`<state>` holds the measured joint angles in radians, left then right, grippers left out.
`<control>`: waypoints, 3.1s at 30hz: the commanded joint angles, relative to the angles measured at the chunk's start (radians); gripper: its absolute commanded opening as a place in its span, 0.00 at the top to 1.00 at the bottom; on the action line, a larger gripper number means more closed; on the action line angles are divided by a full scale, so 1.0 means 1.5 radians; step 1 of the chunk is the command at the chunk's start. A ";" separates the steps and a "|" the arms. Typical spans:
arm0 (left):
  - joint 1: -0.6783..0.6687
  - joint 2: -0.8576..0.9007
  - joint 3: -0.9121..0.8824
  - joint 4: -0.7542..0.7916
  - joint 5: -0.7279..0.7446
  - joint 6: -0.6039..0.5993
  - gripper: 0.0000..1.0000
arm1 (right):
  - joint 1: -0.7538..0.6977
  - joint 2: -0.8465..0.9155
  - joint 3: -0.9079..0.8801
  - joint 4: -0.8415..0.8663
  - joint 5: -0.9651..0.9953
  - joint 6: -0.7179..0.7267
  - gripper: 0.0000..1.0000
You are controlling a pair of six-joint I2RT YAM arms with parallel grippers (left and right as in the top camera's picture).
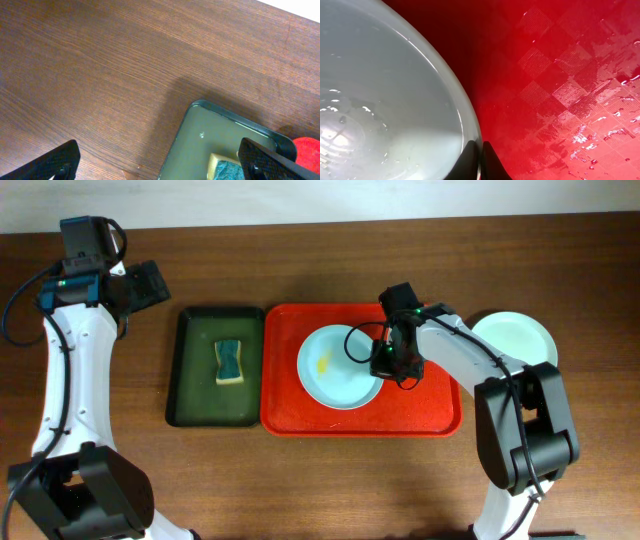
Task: Clean dirty plates on tray and stack at the side
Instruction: 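Move the left gripper down onto the sponge in the green tray, then grasp the green-yellow sponge with the left gripper and lift it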
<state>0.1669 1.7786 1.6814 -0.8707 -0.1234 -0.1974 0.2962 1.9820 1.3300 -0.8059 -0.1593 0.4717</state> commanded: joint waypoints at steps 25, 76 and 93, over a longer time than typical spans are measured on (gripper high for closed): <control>-0.010 -0.004 0.001 -0.064 0.270 0.023 0.23 | 0.003 0.002 0.060 -0.036 -0.019 -0.007 0.34; -0.165 0.080 -0.153 0.014 0.032 -0.009 1.00 | 0.003 0.002 0.043 -0.041 -0.008 -0.025 0.36; -0.165 0.061 -0.153 0.048 0.032 0.008 1.00 | 0.004 0.002 -0.005 0.024 -0.042 0.009 0.96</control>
<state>-0.0811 1.8984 1.4334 -0.8013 -0.0788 -0.2016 0.2962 1.9823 1.3296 -0.7727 -0.1856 0.4713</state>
